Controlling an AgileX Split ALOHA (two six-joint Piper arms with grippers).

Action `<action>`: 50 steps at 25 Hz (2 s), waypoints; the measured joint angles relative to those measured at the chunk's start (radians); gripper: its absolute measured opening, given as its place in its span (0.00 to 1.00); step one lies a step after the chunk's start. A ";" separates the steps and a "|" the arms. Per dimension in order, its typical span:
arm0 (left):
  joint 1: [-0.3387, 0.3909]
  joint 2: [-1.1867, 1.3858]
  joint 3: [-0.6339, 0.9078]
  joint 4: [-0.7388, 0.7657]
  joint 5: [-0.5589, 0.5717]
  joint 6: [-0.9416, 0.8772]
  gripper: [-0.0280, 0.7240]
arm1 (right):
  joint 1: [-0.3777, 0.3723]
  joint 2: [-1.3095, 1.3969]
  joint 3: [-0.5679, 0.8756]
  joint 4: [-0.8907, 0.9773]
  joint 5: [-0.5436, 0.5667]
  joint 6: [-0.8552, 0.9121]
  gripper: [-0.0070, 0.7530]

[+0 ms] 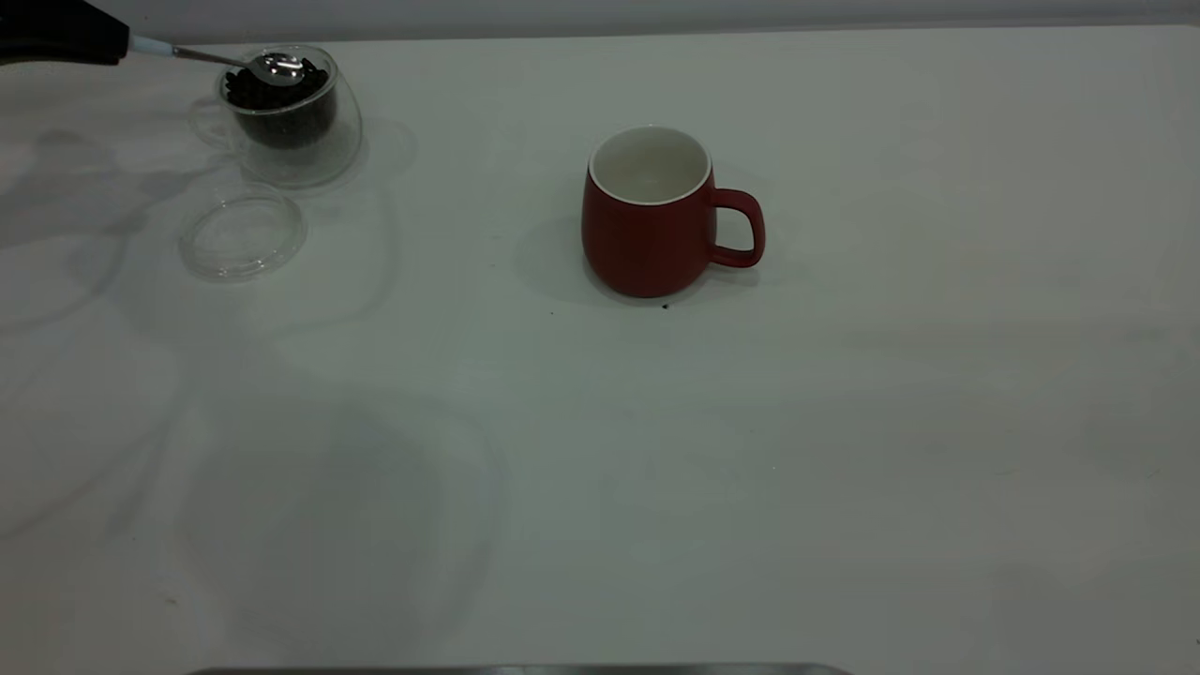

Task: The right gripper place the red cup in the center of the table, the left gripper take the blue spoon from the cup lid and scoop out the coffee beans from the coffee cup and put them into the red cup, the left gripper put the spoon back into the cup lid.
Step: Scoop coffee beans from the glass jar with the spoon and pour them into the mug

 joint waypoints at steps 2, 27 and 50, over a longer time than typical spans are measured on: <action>-0.001 0.008 0.000 0.006 0.008 -0.002 0.20 | 0.000 0.000 0.000 0.000 0.000 0.000 0.79; 0.030 0.033 0.000 -0.010 0.046 -0.487 0.20 | 0.000 0.000 0.000 0.000 0.000 0.000 0.79; 0.083 0.034 0.000 -0.083 0.155 -0.512 0.20 | 0.000 0.000 0.000 0.000 0.000 0.000 0.79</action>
